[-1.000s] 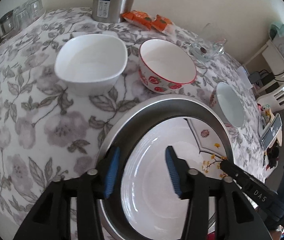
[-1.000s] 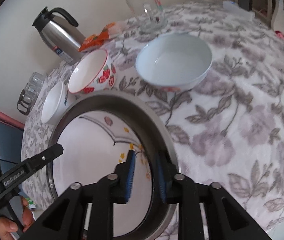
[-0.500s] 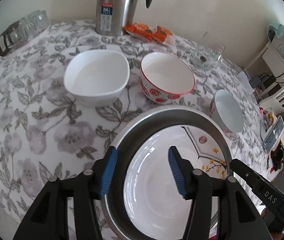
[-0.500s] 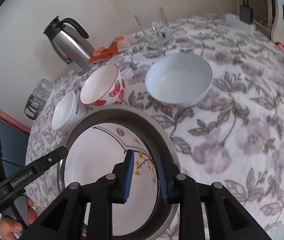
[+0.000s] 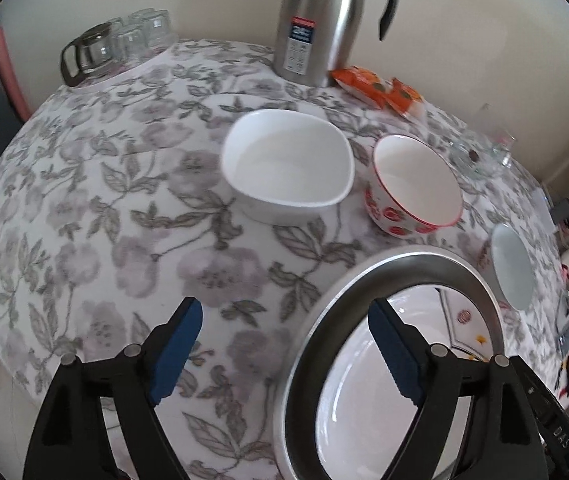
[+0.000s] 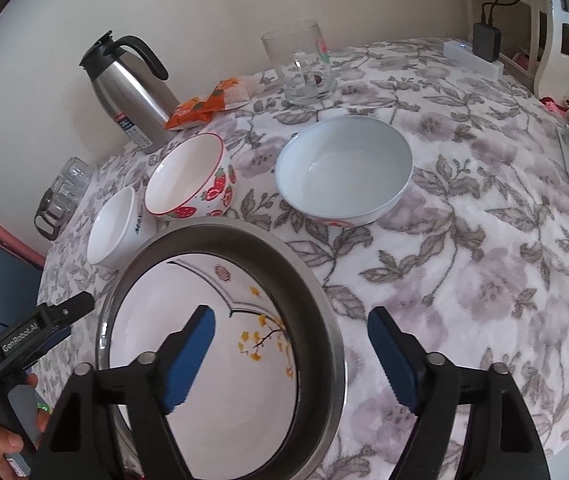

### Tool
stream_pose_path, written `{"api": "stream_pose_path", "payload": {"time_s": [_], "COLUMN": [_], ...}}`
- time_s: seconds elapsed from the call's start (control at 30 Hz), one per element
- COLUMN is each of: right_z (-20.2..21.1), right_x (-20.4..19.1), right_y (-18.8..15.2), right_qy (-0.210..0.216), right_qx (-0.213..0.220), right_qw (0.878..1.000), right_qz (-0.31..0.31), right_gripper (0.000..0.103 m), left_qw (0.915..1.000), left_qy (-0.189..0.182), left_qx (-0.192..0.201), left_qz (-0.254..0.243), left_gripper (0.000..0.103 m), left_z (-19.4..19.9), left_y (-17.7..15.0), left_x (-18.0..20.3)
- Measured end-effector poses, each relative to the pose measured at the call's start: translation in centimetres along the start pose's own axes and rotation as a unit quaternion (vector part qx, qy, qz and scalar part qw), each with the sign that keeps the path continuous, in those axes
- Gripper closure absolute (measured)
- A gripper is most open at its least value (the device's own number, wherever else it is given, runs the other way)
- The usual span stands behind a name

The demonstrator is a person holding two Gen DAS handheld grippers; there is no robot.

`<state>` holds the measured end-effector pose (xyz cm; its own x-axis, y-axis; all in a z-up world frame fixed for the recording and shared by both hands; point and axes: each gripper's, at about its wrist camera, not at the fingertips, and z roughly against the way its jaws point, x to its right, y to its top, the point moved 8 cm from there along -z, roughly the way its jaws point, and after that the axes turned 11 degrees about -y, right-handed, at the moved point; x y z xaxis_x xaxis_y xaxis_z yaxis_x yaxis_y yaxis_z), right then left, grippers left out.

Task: Organize plates and bowls
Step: 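Open both grippers to release the plate rim and pull back, then move both grippers to the rim of the red-rimmed strawberry bowl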

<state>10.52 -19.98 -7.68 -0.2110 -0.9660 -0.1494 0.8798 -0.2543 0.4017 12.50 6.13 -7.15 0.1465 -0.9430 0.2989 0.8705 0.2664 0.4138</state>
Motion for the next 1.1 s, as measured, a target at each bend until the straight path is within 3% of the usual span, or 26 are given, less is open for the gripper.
{"api": "stream_pose_path", "payload": {"time_s": [0.17, 0.23, 0.63, 1.1], "right_z": [-0.3, -0.4, 0.1, 1.2], "right_x": [0.0, 0.0, 0.5, 0.7], "right_y": [-0.1, -0.1, 0.4, 1.6], "right_qy": [0.000, -0.002, -0.016, -0.022], "right_qx": [-0.003, -0.002, 0.027, 0.069], "right_qw": [1.000, 1.000, 1.000, 0.997], "right_qz": [0.003, 0.005, 0.000, -0.006], "right_gripper": [0.011, 0.000, 0.000, 0.000], "left_qw": [0.9999, 0.9997, 0.9987, 0.9936], "left_qy": [0.015, 0.021, 0.031, -0.035], "left_qx": [0.005, 0.008, 0.034, 0.106], "left_qz": [-0.001, -0.001, 0.021, 0.019], "left_gripper": [0.012, 0.011, 0.007, 0.007], "left_z": [-0.1, -0.1, 0.5, 4.3], "left_y": [0.1, 0.2, 0.7, 5.8], "left_x": [-0.4, -0.6, -1.6, 2.7]}}
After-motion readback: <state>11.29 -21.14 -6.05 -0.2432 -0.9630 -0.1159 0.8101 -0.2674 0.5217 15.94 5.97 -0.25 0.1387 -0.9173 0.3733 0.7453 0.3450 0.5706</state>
